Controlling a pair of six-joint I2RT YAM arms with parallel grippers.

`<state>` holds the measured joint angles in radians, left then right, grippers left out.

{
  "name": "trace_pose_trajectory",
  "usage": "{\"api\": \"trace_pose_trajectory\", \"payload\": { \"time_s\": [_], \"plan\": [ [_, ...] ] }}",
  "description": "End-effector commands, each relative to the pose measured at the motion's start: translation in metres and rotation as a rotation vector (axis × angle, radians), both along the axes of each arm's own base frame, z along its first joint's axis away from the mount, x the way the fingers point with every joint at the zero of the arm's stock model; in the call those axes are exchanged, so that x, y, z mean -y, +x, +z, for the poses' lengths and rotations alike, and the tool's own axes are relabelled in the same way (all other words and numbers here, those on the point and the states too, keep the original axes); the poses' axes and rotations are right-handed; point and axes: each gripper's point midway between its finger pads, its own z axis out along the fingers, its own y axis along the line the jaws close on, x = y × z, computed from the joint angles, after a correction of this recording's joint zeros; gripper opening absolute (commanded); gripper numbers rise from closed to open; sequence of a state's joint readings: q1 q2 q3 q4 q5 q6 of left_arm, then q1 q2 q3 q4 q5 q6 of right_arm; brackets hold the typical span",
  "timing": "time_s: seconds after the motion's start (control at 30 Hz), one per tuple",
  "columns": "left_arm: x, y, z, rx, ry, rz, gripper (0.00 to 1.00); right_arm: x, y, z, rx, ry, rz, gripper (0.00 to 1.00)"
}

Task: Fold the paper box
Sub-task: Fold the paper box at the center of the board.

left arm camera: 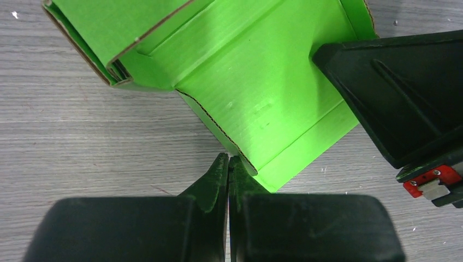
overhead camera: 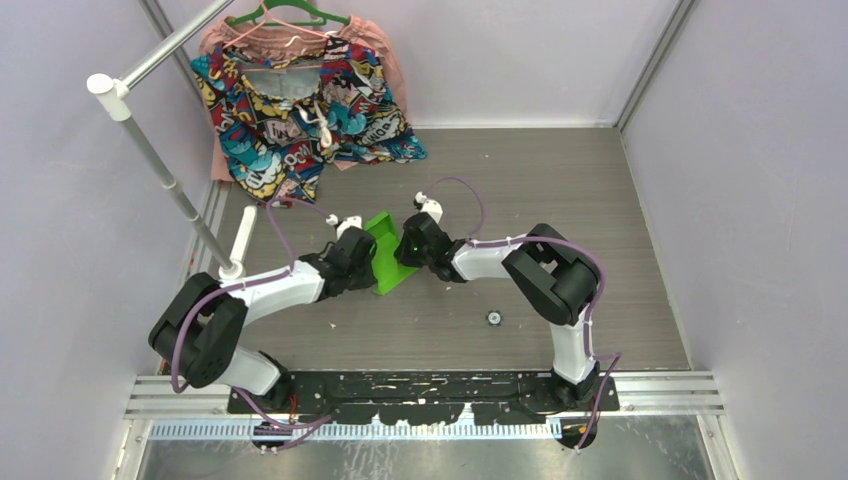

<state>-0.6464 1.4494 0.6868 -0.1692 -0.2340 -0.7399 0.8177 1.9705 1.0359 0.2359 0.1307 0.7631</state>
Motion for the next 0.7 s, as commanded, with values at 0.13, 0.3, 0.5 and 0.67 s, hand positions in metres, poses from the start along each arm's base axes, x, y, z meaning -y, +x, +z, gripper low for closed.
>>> {"api": "trace_pose_trajectory", "payload": {
  "time_s": [0.13,0.3,0.5,0.67],
  "plan": [
    [0.016,0.025,0.034,0.105,-0.059,-0.009,0.0,0.094,-0.103,-0.121,-0.391,-0.422,0.064,0.01],
    [0.018,0.026,0.029,0.092,-0.054,-0.013,0.0,0.094,-0.103,-0.121,-0.391,-0.422,0.064,0.01],
    [0.021,0.028,0.024,0.081,-0.057,-0.016,0.0,0.094,-0.103,-0.122,-0.393,-0.422,0.064,0.01],
    [0.024,0.029,0.019,0.068,-0.057,-0.02,0.0,0.094,-0.104,-0.122,-0.393,-0.422,0.065,0.01]
  ]
}}
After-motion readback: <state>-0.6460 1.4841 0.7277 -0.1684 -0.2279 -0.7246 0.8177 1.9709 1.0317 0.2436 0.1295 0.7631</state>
